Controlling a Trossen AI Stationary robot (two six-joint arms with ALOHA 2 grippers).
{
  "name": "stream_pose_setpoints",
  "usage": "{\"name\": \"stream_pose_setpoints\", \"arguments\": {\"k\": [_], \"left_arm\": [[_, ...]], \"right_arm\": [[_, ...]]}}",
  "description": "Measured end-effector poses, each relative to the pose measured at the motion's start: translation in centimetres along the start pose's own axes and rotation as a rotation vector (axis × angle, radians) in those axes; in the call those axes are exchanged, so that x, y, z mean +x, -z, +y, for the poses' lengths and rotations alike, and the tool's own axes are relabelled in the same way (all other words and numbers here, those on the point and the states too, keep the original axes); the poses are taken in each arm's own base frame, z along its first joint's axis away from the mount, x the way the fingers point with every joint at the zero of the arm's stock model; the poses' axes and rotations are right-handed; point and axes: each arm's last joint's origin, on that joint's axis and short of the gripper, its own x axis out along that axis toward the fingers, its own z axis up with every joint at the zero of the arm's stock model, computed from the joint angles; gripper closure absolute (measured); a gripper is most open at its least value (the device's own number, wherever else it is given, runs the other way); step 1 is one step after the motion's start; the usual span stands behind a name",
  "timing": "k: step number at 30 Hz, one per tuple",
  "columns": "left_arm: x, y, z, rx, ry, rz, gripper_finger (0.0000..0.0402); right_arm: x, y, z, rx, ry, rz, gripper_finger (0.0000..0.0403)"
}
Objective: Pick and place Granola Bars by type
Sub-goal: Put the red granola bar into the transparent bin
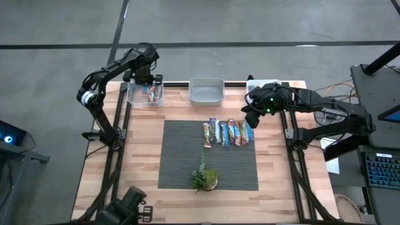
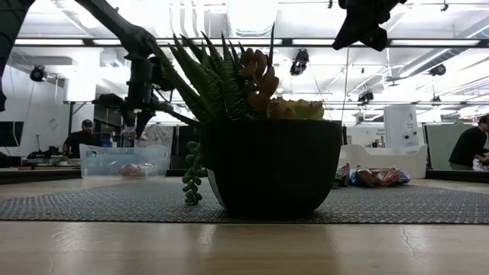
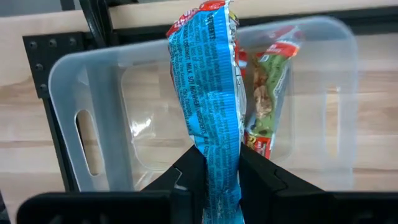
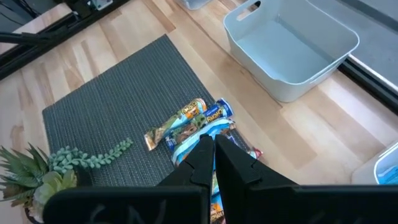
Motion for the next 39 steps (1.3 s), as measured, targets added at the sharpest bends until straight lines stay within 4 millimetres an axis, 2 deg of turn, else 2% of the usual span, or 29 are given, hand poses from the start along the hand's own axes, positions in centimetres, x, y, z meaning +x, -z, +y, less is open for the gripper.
{"name": "stream_pose_setpoints", "arguments": {"k": [9,22,39], "left_arm": [[2.2,1.7,0.7,-0.045,0.013,-0.029,0.0344],[4.2,2.1,1.8,-0.065,0.011,-0.035,0.0344],[4.2,1.9,1.9,0.0,0.019,-0.048,0.0344]], "right_arm": [[0.7,0.7,-0.2,0.042,0.013,0.028,0.0394],[0.6,0.6,-0.2,0.043,0.011,0.025,0.0394],[0.6,0.6,-0.2,0.051,0.009,0.02,0.0394]]}}
